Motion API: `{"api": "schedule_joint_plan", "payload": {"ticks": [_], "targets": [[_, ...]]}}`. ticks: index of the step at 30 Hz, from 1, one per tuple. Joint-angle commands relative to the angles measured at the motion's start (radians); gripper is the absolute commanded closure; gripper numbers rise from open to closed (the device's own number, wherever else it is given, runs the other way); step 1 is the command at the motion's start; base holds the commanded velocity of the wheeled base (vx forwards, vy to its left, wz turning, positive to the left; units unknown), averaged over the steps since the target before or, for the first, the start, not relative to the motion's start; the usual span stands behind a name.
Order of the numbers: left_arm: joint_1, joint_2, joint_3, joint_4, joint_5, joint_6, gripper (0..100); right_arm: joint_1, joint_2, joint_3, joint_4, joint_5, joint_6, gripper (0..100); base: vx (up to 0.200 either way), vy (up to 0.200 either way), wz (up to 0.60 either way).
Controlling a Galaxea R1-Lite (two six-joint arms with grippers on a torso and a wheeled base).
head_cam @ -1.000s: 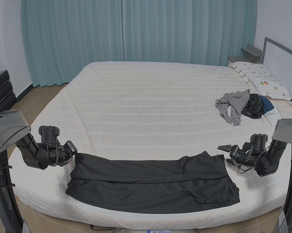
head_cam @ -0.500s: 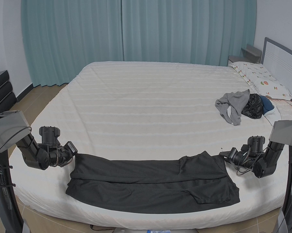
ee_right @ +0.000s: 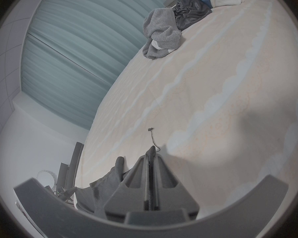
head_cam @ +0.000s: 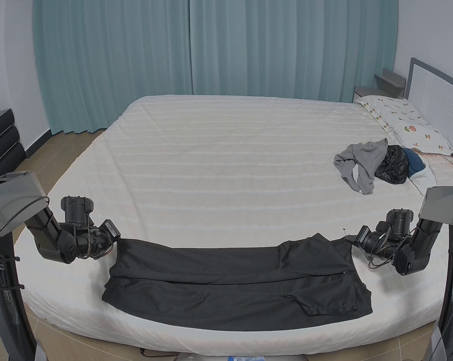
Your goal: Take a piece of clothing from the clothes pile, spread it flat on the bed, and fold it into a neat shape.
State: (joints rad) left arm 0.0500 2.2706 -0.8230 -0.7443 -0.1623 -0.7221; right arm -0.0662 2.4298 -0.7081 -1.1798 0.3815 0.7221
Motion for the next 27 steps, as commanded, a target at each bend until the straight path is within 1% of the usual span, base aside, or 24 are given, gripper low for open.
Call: {"api": "schedule_joint_plan", "payload": {"ticks": [1, 6, 7, 9, 10, 16, 18, 21, 22, 23, 24, 25, 27], "targets": [[0.001, 0.001, 0.001, -0.001, 0.000, 0.000, 100, 0.000, 0.000, -0.002, -0.001, 0.000, 0.000, 100, 0.000, 0.000, 0.00], [0.001, 0.000, -0.001, -0.001, 0.000, -0.003, 100, 0.000, 0.002, -0.002, -0.001, 0.000, 0.000, 100, 0.000, 0.000, 0.00], [0.001, 0.000, -0.002, -0.001, 0.000, -0.003, 100, 0.000, 0.003, -0.001, -0.001, 0.000, 0.000, 0, 0.000, 0.000, 0.00], [0.001, 0.003, -0.002, -0.001, 0.000, -0.002, 100, 0.000, 0.002, 0.002, -0.003, 0.002, 0.000, 0, 0.000, 0.000, 0.00], [0.001, 0.003, -0.002, -0.001, 0.000, -0.002, 0, 0.000, -0.001, 0.004, -0.003, 0.002, 0.000, 0, 0.000, 0.000, 0.00], [0.002, -0.005, 0.002, -0.001, -0.002, -0.020, 0, -0.003, -0.037, 0.024, -0.003, 0.005, 0.023, 0, 0.000, 0.000, 0.00], [0.005, -0.028, 0.022, -0.001, -0.009, -0.049, 0, -0.004, -0.066, 0.045, -0.003, 0.008, 0.066, 0, 0.000, 0.000, 0.00], [0.010, -0.082, 0.087, -0.003, -0.023, -0.056, 0, -0.006, -0.087, 0.065, -0.003, 0.011, 0.094, 0, 0.000, 0.000, 0.00], [0.010, -0.082, 0.087, -0.003, -0.023, -0.056, 0, -0.006, -0.087, 0.065, -0.003, 0.011, 0.094, 0, 0.000, 0.000, 0.00], [0.010, -0.128, 0.150, -0.003, -0.045, -0.053, 0, -0.012, -0.090, 0.078, -0.003, 0.014, 0.099, 0, 0.000, 0.000, 0.00], [0.010, -0.134, 0.159, -0.003, -0.048, -0.051, 0, -0.012, -0.089, 0.079, -0.003, 0.014, 0.099, 0, 0.000, 0.000, 0.00], [0.008, -0.166, 0.199, 0.000, -0.062, -0.049, 0, -0.012, -0.089, 0.084, -0.003, 0.013, 0.099, 0, 0.000, 0.000, 0.00], [0.004, -0.191, 0.232, 0.003, -0.062, -0.048, 0, -0.015, -0.094, 0.087, -0.003, 0.013, 0.100, 0, 0.000, 0.000, 0.00]]}}
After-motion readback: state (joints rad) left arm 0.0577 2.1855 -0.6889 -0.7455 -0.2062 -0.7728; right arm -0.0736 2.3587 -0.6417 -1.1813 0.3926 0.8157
